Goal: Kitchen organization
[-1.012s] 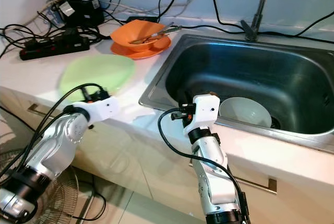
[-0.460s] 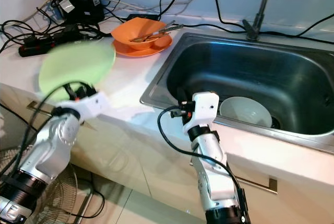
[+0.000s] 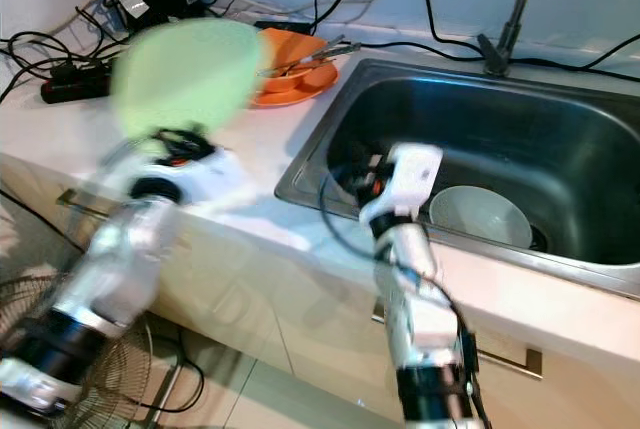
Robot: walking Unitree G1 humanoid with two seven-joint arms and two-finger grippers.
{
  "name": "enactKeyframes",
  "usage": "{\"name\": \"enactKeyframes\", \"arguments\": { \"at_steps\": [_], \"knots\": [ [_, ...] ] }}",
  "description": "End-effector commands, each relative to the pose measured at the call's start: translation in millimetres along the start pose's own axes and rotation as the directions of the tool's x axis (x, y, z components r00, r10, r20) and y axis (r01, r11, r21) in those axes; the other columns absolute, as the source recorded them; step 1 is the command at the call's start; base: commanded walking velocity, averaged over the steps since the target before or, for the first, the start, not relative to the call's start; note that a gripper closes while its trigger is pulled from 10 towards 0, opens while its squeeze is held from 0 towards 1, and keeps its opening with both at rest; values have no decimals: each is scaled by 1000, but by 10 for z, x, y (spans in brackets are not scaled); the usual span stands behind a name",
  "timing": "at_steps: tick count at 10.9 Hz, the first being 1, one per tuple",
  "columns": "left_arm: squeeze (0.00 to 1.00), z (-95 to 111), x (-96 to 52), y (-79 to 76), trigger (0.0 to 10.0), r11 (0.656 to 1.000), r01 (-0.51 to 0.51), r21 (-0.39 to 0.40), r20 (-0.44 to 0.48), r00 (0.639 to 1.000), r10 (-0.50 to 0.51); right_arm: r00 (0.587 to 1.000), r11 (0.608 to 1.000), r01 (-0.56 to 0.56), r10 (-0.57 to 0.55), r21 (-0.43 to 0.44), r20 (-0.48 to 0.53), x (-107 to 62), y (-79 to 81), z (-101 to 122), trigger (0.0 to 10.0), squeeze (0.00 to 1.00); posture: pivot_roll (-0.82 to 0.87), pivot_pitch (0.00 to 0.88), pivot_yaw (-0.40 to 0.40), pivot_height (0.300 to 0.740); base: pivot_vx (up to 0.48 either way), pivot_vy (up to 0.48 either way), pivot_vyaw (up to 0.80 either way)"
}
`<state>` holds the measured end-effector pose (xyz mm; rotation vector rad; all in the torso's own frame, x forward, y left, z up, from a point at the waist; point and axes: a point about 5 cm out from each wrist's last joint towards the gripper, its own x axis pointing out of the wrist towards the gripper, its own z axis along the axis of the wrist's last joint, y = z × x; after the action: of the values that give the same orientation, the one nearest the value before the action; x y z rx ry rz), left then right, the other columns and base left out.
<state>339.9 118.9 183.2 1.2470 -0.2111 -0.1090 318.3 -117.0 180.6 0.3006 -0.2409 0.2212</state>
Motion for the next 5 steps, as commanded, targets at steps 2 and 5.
{"name": "enactKeyframes", "arguments": {
  "at_steps": [2,5],
  "knots": [
    [0,240,44,-6,10000,1000,0,3,114,993,-1,998,992,-17,11,123,55,76,55,196,10000,1000,50,8,112,740,0,0,0],
    [0,404,82,-82,10000,999,32,19,199,979,-35,998,965,-38,24,258,54,95,97,261,10000,1000,38,0,120,740,0,0,0]
  ]
}}
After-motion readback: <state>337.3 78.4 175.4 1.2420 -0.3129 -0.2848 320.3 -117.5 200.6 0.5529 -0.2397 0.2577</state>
